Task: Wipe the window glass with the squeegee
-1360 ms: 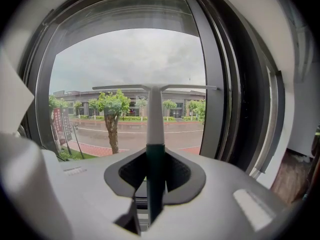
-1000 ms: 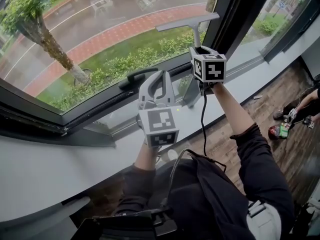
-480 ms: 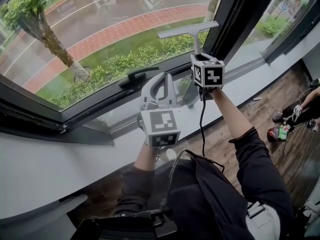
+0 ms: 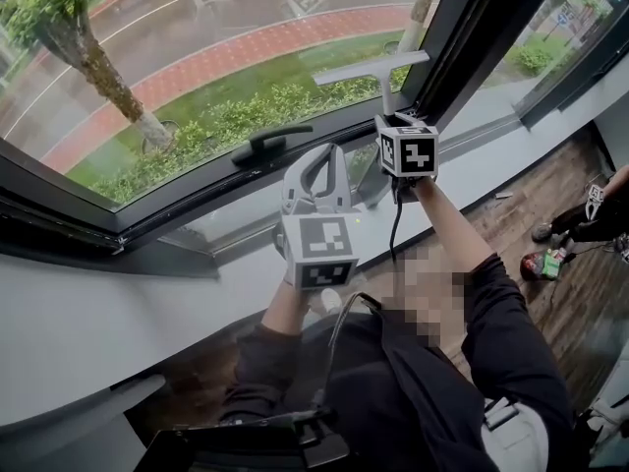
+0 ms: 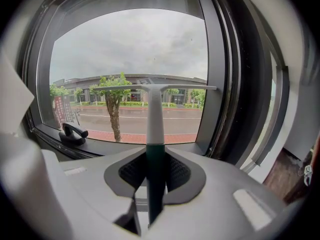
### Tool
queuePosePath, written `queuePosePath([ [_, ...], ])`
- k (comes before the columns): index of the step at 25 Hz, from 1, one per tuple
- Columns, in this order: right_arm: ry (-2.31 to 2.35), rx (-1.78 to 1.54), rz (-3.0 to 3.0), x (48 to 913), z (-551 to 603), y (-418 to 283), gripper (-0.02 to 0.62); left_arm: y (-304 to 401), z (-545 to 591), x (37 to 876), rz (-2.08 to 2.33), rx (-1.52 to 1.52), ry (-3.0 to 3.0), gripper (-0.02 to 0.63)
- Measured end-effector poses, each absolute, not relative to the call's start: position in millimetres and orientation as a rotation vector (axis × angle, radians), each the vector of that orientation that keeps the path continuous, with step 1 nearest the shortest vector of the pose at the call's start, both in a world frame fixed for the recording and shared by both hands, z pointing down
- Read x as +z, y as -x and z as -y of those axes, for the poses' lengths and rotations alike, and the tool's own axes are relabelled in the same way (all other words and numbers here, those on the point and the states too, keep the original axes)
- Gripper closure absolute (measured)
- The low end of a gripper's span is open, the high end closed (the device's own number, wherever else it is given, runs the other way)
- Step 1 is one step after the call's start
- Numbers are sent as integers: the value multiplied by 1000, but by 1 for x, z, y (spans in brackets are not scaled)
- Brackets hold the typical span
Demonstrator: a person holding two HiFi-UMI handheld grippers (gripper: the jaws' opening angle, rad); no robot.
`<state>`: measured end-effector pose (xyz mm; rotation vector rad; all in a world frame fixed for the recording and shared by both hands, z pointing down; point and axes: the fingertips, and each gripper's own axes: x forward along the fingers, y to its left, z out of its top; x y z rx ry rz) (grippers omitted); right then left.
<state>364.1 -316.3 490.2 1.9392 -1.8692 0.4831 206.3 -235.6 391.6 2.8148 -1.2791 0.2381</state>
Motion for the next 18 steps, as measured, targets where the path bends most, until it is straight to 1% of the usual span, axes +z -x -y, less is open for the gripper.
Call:
queuePosePath([
  [18, -1877, 562, 1843, 525, 306, -363, 523, -208, 237, 396, 1276, 256, -2794, 606],
])
